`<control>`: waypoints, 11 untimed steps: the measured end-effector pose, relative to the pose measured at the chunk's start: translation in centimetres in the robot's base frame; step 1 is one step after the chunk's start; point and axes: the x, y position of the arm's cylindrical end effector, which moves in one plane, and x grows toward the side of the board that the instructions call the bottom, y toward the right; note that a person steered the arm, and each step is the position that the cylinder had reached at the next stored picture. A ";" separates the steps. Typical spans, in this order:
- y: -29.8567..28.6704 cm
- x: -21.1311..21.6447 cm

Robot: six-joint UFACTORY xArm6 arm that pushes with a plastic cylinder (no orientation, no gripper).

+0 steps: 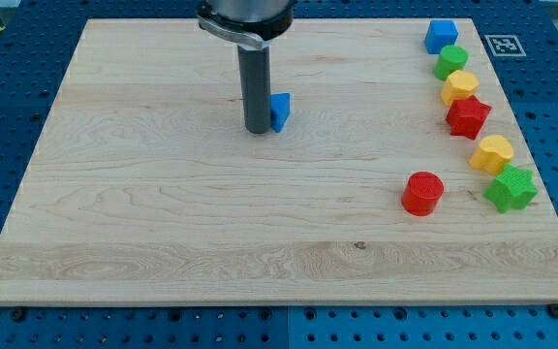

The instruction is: Push the blue triangle slightly left

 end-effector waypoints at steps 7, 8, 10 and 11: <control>4.4 -1.1; 4.4 -0.9; 1.7 -3.1; -0.7 -2.5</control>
